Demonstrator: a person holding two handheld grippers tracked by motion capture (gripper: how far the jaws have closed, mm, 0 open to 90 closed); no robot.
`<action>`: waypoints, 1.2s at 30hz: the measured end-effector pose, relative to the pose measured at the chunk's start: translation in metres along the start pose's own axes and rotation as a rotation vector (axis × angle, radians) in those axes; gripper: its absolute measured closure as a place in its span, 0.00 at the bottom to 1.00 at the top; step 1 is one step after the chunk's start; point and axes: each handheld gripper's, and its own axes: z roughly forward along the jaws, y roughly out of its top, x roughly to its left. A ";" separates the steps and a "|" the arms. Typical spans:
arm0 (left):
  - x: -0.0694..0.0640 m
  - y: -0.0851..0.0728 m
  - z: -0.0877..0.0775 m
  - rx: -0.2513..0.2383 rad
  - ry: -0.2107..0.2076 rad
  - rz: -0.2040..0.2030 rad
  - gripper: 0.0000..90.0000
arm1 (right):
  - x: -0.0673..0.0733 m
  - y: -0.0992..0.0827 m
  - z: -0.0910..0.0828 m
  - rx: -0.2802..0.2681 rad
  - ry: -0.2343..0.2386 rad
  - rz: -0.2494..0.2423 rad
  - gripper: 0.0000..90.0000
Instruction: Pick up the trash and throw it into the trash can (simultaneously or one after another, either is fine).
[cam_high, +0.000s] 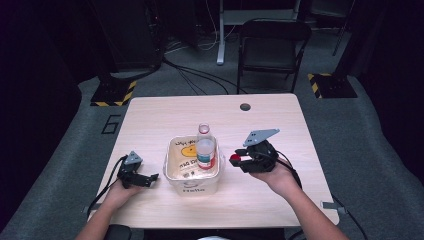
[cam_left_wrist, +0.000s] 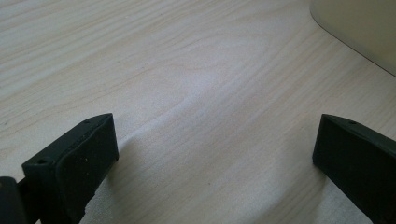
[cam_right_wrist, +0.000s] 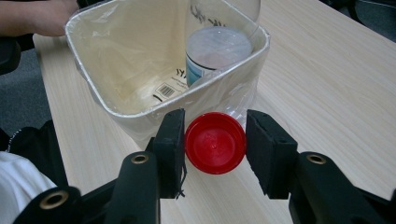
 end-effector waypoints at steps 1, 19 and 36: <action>0.000 0.000 0.000 0.000 0.000 0.000 0.00 | 0.000 0.000 0.000 0.000 0.000 0.000 0.64; 0.000 0.000 0.000 0.000 0.001 0.002 0.00 | 0.011 0.024 -0.003 -0.020 0.023 -0.050 0.64; 0.000 0.000 0.000 0.001 0.001 0.004 0.00 | 0.021 0.038 0.014 -0.032 0.058 -0.095 0.64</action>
